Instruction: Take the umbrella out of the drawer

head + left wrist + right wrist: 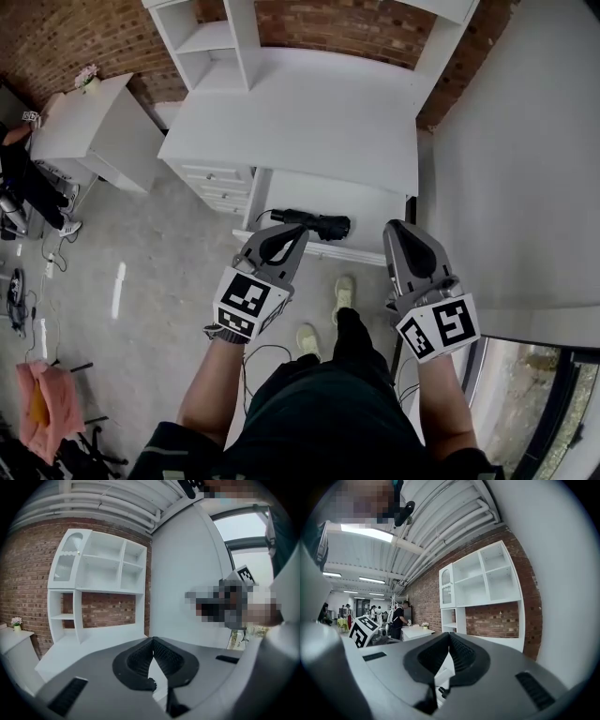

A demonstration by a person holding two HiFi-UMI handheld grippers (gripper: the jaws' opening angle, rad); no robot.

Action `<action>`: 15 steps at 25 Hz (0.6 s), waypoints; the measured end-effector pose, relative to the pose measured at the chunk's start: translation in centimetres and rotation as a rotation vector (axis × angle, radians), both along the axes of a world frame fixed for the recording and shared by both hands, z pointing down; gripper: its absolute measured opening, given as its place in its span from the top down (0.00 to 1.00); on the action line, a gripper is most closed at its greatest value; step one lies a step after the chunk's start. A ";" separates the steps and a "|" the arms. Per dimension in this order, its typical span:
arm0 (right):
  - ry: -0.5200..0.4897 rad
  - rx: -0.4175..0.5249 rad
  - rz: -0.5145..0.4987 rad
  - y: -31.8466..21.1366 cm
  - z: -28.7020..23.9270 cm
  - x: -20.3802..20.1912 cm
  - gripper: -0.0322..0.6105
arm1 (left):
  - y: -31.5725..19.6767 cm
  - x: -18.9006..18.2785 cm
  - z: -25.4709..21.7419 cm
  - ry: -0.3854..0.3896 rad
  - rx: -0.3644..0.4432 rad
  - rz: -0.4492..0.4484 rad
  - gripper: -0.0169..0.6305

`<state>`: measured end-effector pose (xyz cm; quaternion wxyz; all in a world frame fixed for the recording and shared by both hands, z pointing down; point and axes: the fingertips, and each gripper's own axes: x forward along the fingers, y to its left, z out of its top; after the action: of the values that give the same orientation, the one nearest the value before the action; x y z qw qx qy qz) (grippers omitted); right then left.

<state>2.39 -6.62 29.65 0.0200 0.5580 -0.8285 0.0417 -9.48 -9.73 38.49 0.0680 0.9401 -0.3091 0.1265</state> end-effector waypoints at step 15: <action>-0.043 -0.047 -0.115 -8.8 5.6 2.0 0.94 | -4.8 6.3 10.6 -0.321 0.020 0.196 0.96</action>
<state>4.42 -15.43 35.24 0.0178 0.5080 -0.8582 0.0716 -3.22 -14.52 49.12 -0.0042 0.9342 -0.2240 0.2778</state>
